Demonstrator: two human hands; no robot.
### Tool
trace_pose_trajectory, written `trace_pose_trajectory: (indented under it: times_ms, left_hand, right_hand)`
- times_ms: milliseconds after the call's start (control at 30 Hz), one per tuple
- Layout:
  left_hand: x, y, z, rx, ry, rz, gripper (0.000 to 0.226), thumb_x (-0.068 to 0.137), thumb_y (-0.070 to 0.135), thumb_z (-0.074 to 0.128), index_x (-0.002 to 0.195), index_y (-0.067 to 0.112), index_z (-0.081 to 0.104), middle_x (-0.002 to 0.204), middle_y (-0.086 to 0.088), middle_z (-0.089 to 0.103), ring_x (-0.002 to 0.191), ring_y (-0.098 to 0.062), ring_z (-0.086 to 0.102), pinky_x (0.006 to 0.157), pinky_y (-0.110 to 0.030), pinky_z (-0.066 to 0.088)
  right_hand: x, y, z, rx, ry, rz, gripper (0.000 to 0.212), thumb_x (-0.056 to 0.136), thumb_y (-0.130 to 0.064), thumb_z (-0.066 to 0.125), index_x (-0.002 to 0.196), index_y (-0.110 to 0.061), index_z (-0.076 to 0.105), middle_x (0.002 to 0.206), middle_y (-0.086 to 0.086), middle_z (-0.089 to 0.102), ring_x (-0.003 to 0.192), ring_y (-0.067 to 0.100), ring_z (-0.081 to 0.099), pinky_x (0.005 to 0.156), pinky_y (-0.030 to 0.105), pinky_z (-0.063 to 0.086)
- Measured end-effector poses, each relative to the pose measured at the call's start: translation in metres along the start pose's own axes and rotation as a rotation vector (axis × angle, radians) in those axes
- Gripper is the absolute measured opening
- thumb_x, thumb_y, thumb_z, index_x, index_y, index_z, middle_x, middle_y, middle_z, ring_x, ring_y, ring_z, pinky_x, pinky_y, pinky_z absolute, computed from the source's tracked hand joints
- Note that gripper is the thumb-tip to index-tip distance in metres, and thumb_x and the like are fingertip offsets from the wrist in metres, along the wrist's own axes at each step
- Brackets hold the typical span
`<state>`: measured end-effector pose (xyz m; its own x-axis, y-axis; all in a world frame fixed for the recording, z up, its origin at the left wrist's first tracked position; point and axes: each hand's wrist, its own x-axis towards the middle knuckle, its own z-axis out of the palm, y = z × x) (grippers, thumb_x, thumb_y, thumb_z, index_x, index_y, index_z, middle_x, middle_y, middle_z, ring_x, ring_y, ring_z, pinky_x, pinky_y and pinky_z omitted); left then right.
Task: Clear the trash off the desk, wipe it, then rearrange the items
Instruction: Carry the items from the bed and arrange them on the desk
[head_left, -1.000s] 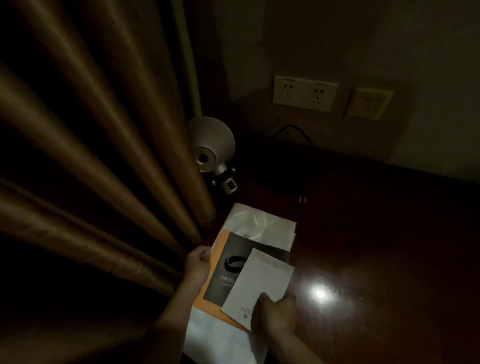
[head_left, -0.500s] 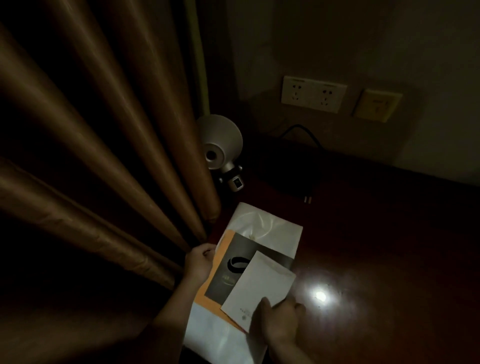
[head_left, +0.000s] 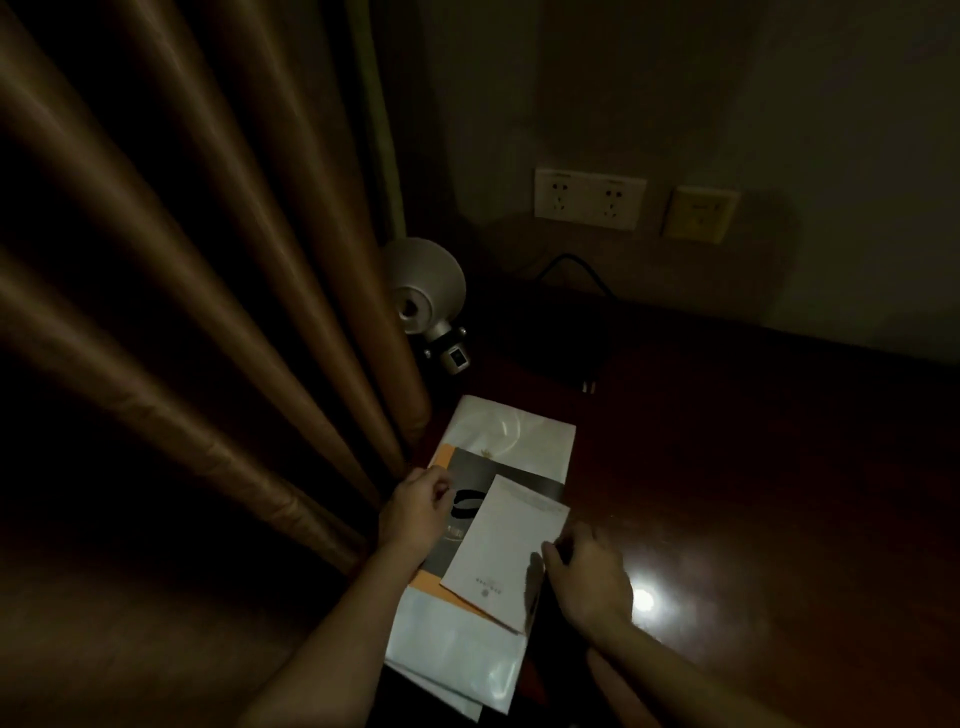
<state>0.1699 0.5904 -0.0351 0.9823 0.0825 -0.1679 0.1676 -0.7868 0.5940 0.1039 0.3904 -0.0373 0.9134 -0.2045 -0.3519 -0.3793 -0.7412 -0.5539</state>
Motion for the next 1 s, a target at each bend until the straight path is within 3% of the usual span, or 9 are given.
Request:
trace_pose_trajectory:
  times_ms: [100, 267, 367, 500, 700, 800, 1000]
  left_hand:
    - [-0.013, 0.016, 0.004, 0.054, -0.041, 0.025, 0.017, 0.094, 0.022, 0.057, 0.109, 0.022, 0.064, 0.106, 0.003, 0.059, 0.092, -0.015, 0.058, 0.079, -0.035, 0.052]
    - [-0.049, 0.059, 0.024, 0.1, -0.116, 0.08, 0.017, 0.096, 0.025, 0.054, 0.112, 0.021, 0.061, 0.107, 0.004, 0.056, 0.09, -0.012, 0.056, 0.069, -0.024, 0.044]
    - [-0.068, 0.086, 0.041, 0.119, -0.174, 0.137, 0.013, 0.095, 0.025, 0.056, 0.107, 0.021, 0.062, 0.109, 0.0, 0.06, 0.09, -0.014, 0.057, 0.08, -0.032, 0.051]
    - [-0.1, 0.136, 0.071, 0.233, -0.24, 0.213, 0.016, 0.095, 0.031, 0.056, 0.109, 0.027, 0.061, 0.107, 0.008, 0.059, 0.094, -0.01, 0.055, 0.077, -0.028, 0.045]
    - [-0.135, 0.229, 0.138, 0.297, -0.366, 0.388, 0.017, 0.094, 0.037, 0.055, 0.11, 0.032, 0.06, 0.113, 0.011, 0.057, 0.104, -0.011, 0.056, 0.089, -0.034, 0.049]
    - [-0.149, 0.278, 0.177, 0.336, -0.44, 0.513, 0.016, 0.093, 0.038, 0.057, 0.108, 0.034, 0.06, 0.117, 0.009, 0.059, 0.106, -0.012, 0.057, 0.092, -0.036, 0.05]
    - [-0.188, 0.377, 0.253, 0.412, -0.68, 0.837, 0.019, 0.091, 0.036, 0.06, 0.11, 0.031, 0.062, 0.114, 0.007, 0.062, 0.102, -0.014, 0.059, 0.087, -0.033, 0.051]
  right_hand:
    - [0.001, 0.016, -0.022, -0.131, -0.007, -0.072, 0.03, 0.095, -0.042, 0.046, 0.112, -0.018, 0.052, 0.115, 0.003, 0.051, 0.101, 0.019, 0.051, 0.079, 0.028, 0.046]
    - [-0.011, 0.057, -0.062, -0.204, -0.028, -0.037, 0.037, 0.096, -0.043, 0.045, 0.12, -0.016, 0.05, 0.121, 0.006, 0.051, 0.11, 0.024, 0.051, 0.086, 0.034, 0.047]
    - [-0.029, 0.085, -0.089, -0.162, -0.01, -0.02, 0.035, 0.095, -0.043, 0.046, 0.115, -0.015, 0.052, 0.117, 0.006, 0.053, 0.108, 0.026, 0.052, 0.086, 0.034, 0.046]
    - [-0.064, 0.137, -0.126, -0.076, 0.031, 0.045, 0.032, 0.091, -0.044, 0.051, 0.106, -0.016, 0.056, 0.11, 0.005, 0.057, 0.099, 0.024, 0.057, 0.084, 0.04, 0.052]
    - [-0.112, 0.217, -0.19, -0.039, 0.178, 0.222, 0.027, 0.093, -0.039, 0.051, 0.108, -0.018, 0.055, 0.109, 0.001, 0.052, 0.097, 0.018, 0.053, 0.076, 0.029, 0.045]
    - [-0.133, 0.255, -0.214, 0.018, 0.251, 0.323, 0.026, 0.092, -0.04, 0.052, 0.109, -0.02, 0.055, 0.11, 0.0, 0.052, 0.099, 0.017, 0.054, 0.083, 0.032, 0.05]
    - [-0.191, 0.327, -0.247, 0.15, 0.428, 0.641, 0.022, 0.091, -0.041, 0.056, 0.101, -0.021, 0.053, 0.108, 0.0, 0.054, 0.094, 0.02, 0.061, 0.082, 0.039, 0.055]
